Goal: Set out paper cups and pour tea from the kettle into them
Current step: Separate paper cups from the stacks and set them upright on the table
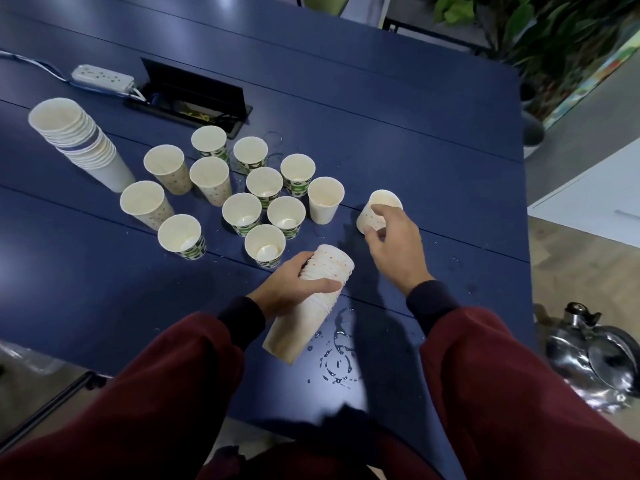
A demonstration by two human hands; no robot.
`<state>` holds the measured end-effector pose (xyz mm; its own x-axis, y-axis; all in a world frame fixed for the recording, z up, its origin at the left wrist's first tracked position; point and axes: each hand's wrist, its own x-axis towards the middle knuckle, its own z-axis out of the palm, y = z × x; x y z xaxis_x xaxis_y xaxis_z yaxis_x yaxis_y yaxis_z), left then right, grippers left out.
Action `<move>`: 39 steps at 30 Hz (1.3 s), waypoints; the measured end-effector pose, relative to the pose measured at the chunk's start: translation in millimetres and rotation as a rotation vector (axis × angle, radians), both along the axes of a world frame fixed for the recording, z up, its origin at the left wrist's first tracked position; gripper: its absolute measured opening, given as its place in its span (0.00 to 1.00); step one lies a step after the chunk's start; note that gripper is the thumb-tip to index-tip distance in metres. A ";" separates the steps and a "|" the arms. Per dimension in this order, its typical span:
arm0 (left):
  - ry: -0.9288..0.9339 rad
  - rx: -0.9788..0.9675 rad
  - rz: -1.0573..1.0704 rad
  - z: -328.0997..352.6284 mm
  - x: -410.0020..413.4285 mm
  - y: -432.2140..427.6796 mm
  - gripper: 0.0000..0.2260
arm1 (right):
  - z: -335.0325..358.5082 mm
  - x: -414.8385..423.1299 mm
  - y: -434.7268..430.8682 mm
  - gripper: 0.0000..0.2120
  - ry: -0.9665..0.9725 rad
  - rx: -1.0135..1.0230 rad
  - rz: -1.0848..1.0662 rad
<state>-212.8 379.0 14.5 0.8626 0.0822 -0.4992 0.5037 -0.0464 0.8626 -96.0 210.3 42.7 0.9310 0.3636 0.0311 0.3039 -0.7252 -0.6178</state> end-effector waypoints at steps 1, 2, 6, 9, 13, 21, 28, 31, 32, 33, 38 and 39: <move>0.005 -0.010 0.004 -0.8 0.9 -0.6 0.28 | 1.0 -6.7 -1.1 0.12 -0.042 0.042 -0.006; 0.007 -0.010 0.004 -1.1 1.5 -1.4 0.27 | 2.3 -14.5 -1.6 0.09 -0.041 0.079 0.011; 0.003 0.003 -0.010 -3.4 0.6 -5.1 0.26 | -4.6 -42.2 -1.3 0.10 0.193 0.108 0.178; 0.009 0.020 -0.044 -3.7 -3.9 -2.6 0.25 | -8.7 -45.5 -2.2 0.14 0.305 0.178 0.164; 0.030 -0.005 -0.080 -4.2 -10.6 2.4 0.24 | -6.7 -46.4 -1.1 0.17 0.340 0.191 0.164; 0.038 0.022 -0.143 0.2 -20.4 27.7 0.22 | -2.7 -22.0 7.6 0.13 0.037 0.175 0.013; 0.058 0.036 -0.104 4.0 -21.5 27.0 0.25 | -11.7 -15.8 20.4 0.05 -0.019 0.031 0.117; 0.079 0.035 -0.089 1.8 -23.6 27.0 0.28 | -16.9 -19.3 24.8 0.16 0.050 -0.043 0.179; 0.080 0.032 -0.086 1.2 -24.0 26.9 0.27 | -17.7 -23.0 24.6 0.21 0.047 -0.026 0.193; 0.078 0.033 -0.087 2.1 -24.0 26.4 0.27 | -19.7 -27.4 23.5 0.24 0.023 0.001 0.202; 0.061 0.009 -0.089 0.0 -19.7 26.9 0.19 | -20.4 -62.4 19.8 0.10 -0.099 0.099 0.156; 0.050 0.004 -0.086 -1.3 -18.9 25.9 0.18 | -21.5 -68.0 18.5 0.08 -0.045 0.110 0.159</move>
